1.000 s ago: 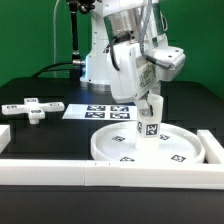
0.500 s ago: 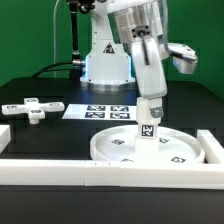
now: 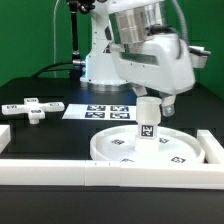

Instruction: Assemble round table

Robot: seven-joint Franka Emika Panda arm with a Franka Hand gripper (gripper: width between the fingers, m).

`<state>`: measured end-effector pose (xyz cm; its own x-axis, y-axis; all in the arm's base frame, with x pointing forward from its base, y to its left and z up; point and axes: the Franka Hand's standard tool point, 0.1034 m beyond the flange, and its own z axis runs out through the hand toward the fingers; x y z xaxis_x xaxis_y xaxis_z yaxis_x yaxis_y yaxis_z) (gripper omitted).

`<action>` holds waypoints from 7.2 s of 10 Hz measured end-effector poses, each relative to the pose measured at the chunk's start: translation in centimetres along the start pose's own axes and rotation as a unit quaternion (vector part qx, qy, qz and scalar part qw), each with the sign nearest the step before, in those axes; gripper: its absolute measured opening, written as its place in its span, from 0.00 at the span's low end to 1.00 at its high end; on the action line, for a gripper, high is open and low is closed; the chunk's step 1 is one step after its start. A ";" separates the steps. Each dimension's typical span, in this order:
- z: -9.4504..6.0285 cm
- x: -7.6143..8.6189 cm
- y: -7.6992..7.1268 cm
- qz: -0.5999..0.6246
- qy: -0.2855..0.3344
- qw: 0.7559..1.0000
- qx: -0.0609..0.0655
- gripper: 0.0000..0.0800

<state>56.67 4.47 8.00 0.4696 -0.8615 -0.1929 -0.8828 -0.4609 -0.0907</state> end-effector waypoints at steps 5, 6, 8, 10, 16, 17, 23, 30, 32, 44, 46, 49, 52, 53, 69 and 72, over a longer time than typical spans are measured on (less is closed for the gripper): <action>-0.3 0.4 -0.2 -0.263 0.011 0.965 -0.012 0.81; -0.3 0.5 -0.2 -0.297 0.011 0.955 -0.012 0.81; -0.3 0.5 -0.1 -0.353 0.010 0.936 -0.013 0.81; -0.2 0.9 -0.3 -0.482 0.038 0.875 -0.025 0.81; -0.4 1.0 -0.5 -0.706 0.045 0.705 -0.055 0.81; -0.4 1.0 -0.5 -0.716 0.044 0.694 -0.056 0.81; 0.3 0.8 -0.2 -0.880 0.033 0.462 -0.101 0.81; 0.7 0.3 -0.3 -0.963 0.002 0.224 -0.147 0.81; 0.7 0.5 -0.2 -0.973 -0.007 0.172 -0.151 0.81; 0.8 1.2 0.5 -0.980 -0.035 0.118 -0.159 0.51; 0.9 1.3 0.7 -0.964 -0.033 0.211 -0.161 0.51; 0.9 1.3 0.9 -0.936 -0.019 0.315 -0.156 0.51; 1.0 1.1 0.8 -0.899 -0.005 0.411 -0.152 0.51; 1.0 1.0 0.8 -0.884 0.000 0.442 -0.151 0.51; 1.0 0.8 0.9 -0.380 0.036 0.922 -0.066 0.51; 1.0 0.9 0.8 -0.267 0.041 0.962 -0.044 0.51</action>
Offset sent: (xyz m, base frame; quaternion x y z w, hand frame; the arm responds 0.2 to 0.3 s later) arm 0.0089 -0.0113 0.0064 -0.0438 0.0314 -0.3843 0.9216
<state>56.39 3.53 6.74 0.8586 -0.5087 -0.0640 -0.5124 -0.8558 -0.0716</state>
